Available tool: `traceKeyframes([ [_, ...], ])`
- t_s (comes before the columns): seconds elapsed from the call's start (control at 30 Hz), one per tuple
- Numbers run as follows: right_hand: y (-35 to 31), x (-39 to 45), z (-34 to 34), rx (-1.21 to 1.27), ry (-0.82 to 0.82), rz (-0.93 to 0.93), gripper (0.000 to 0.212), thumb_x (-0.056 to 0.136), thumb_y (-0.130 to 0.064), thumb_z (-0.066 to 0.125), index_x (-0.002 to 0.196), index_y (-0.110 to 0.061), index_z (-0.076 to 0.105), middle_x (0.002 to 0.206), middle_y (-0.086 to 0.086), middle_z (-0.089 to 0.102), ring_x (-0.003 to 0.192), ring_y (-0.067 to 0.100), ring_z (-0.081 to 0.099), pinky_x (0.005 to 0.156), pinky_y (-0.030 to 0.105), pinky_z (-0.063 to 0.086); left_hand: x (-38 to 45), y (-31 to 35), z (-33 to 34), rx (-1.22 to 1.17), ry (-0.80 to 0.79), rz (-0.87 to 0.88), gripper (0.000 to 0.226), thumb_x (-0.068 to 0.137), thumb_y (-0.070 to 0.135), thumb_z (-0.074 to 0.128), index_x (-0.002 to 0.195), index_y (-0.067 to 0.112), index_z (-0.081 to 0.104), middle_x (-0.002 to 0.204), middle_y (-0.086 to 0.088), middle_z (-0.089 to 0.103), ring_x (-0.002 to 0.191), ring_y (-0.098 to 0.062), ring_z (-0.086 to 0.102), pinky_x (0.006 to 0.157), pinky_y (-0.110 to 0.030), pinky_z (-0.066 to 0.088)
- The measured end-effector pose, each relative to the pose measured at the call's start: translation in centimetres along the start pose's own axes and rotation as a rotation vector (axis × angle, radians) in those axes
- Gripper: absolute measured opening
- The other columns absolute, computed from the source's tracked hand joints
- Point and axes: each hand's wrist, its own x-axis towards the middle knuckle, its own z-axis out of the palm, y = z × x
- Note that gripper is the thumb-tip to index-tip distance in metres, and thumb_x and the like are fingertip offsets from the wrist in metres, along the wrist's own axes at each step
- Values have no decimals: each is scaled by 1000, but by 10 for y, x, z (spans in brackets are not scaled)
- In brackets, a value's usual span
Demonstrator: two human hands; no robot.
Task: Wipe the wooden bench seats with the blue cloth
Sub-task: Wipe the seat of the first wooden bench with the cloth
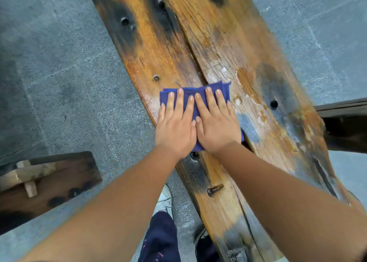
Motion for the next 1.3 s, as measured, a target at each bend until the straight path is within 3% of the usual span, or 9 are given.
traceKeyframes([
  [0.2,18,-109,24,42,-54,265,62,96,-44,12,154,-25,2,163,2,1,149,19,-7,120,43,3,-61,51,22,77,-131,217,64,93,40,25,152,16,21,162,-12,5,148,-32,2,118,-48,5],
  [0.33,27,-159,35,63,-78,394,61,96,-44,10,152,-21,6,161,5,4,147,21,-6,120,44,4,-91,75,30,97,-187,324,62,93,40,32,150,16,29,160,-15,16,146,-34,15,119,-49,9],
  [0.43,29,-166,35,101,-83,409,61,95,-45,10,153,-24,5,160,2,-1,146,19,-10,120,43,1,-97,79,30,79,-191,293,59,94,40,32,150,19,30,158,-15,23,144,-34,23,119,-48,10],
  [0.53,35,-165,32,134,-92,364,60,95,-45,9,152,-31,-3,158,-3,-8,145,17,-18,119,40,-6,-99,77,30,50,-200,277,59,95,40,28,151,21,26,161,-11,13,148,-29,13,117,-47,13],
  [0.7,62,-139,23,93,-75,257,58,98,-49,13,152,-32,0,159,-3,-9,145,19,-18,118,40,-7,-74,82,32,54,-169,238,61,96,42,27,153,21,18,161,-9,3,148,-26,2,117,-46,10],
  [0.8,81,-111,14,22,-33,165,60,99,-49,21,155,-27,18,163,3,8,150,28,4,119,47,10,-45,87,31,73,-153,225,63,96,44,22,154,22,10,160,-6,-9,148,-25,-7,117,-43,-3],
  [0.9,94,-82,7,13,12,176,60,98,-48,25,154,-28,20,163,4,15,149,30,11,117,48,15,-13,91,27,66,-127,217,65,96,46,19,154,23,1,161,-6,-12,147,-22,-15,117,-42,-8],
  [1.3,131,45,-39,19,133,279,62,95,-48,24,155,-31,16,164,2,8,150,25,2,118,46,5,132,106,-1,52,-9,266,65,95,42,25,154,19,12,162,-12,4,148,-28,-2,120,-45,5],
])
